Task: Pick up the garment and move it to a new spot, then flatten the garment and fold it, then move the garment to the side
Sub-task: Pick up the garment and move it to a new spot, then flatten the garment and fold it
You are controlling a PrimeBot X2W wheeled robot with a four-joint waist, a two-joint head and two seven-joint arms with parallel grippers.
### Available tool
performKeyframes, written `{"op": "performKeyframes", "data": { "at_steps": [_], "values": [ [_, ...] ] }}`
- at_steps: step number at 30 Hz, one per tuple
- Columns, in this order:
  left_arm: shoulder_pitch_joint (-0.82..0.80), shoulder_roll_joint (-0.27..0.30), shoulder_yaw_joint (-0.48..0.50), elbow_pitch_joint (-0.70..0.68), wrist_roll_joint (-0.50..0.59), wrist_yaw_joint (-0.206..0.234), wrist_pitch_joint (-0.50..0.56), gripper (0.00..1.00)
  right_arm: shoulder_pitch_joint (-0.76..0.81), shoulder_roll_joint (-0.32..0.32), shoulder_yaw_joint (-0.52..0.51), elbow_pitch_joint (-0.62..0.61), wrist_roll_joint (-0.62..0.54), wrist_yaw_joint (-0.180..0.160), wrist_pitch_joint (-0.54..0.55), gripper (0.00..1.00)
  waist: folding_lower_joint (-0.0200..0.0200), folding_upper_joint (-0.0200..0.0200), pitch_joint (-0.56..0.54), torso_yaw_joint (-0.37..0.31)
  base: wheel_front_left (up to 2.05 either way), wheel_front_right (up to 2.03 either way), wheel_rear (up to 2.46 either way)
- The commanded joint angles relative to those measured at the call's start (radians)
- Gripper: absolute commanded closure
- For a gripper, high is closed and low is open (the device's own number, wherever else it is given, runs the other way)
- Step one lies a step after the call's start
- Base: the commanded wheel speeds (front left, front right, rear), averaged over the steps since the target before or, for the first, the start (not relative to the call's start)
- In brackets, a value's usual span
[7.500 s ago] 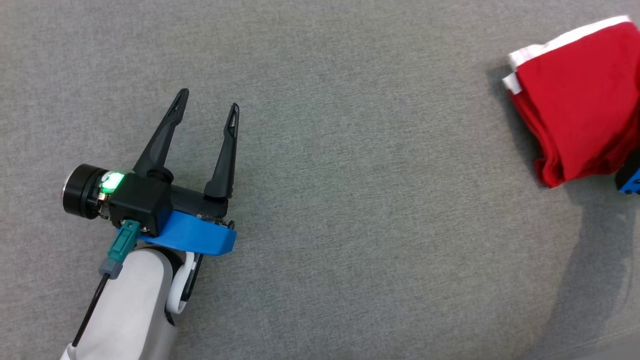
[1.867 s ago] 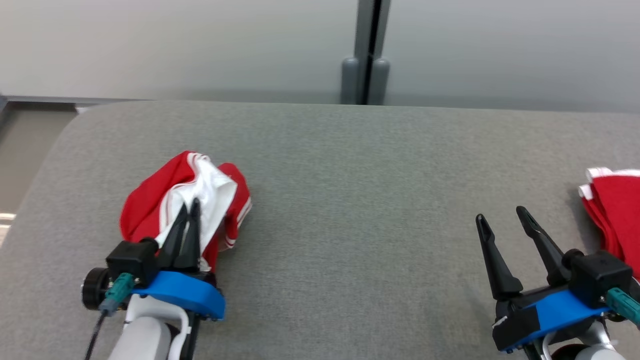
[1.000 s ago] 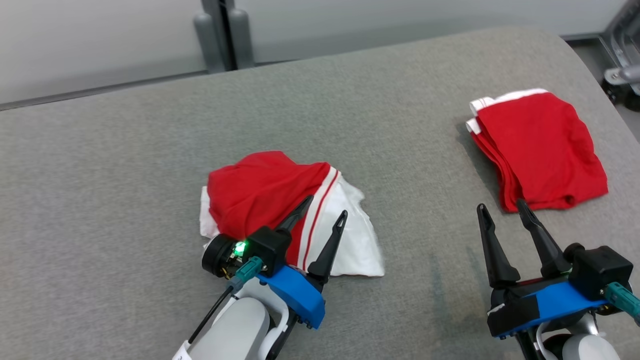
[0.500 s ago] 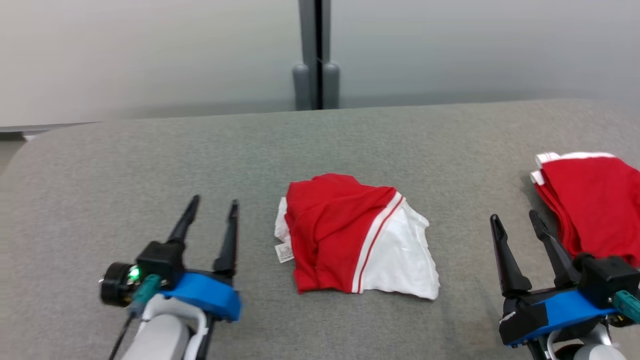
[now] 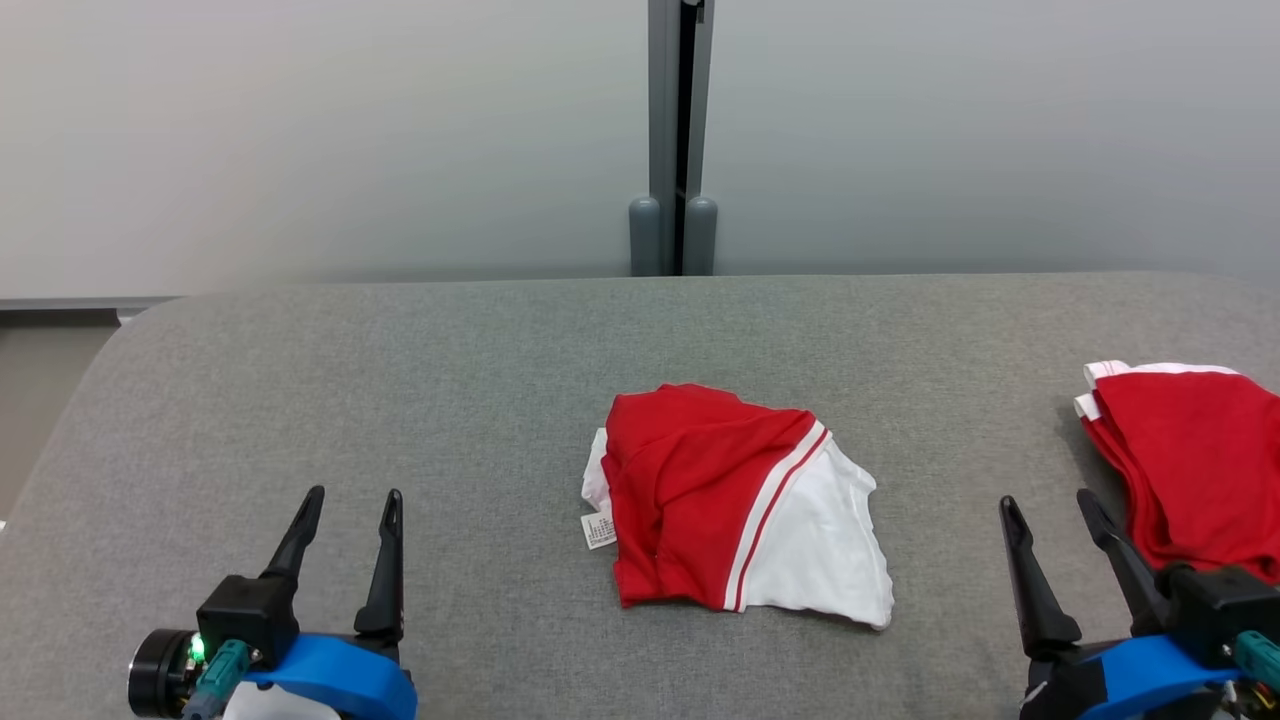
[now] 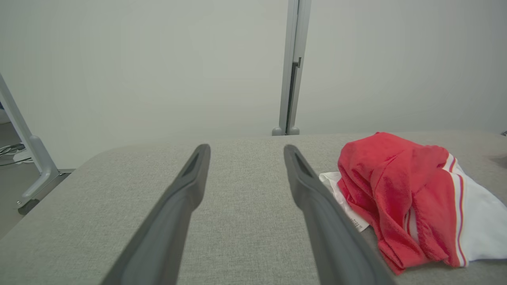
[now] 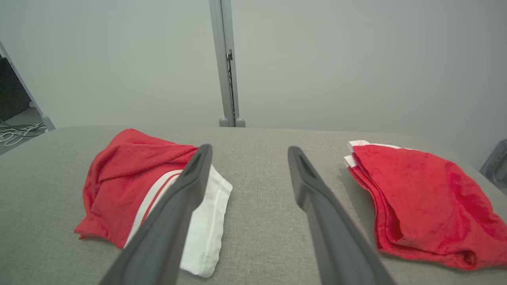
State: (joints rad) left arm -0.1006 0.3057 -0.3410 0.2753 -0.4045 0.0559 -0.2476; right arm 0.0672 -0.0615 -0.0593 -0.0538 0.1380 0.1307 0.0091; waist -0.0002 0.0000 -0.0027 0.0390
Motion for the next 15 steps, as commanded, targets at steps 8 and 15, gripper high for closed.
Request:
{"op": "performKeyframes", "data": {
  "at_steps": [8,15],
  "values": [
    [0.042,0.007,-0.009,-0.023,-0.012,0.014,0.016,0.0,0.06,0.008,-0.017,-0.049,-0.007,0.0,0.032,0.0,0.0002,0.0,-0.023,-0.022,0.0,0.0,0.0],
    [0.048,0.009,-0.005,-0.024,-0.022,0.021,0.015,0.0,0.056,0.01,-0.011,-0.058,-0.002,0.0,0.036,0.0,0.0002,0.0,-0.022,-0.03,0.0,0.0,0.0]
  ]
}}
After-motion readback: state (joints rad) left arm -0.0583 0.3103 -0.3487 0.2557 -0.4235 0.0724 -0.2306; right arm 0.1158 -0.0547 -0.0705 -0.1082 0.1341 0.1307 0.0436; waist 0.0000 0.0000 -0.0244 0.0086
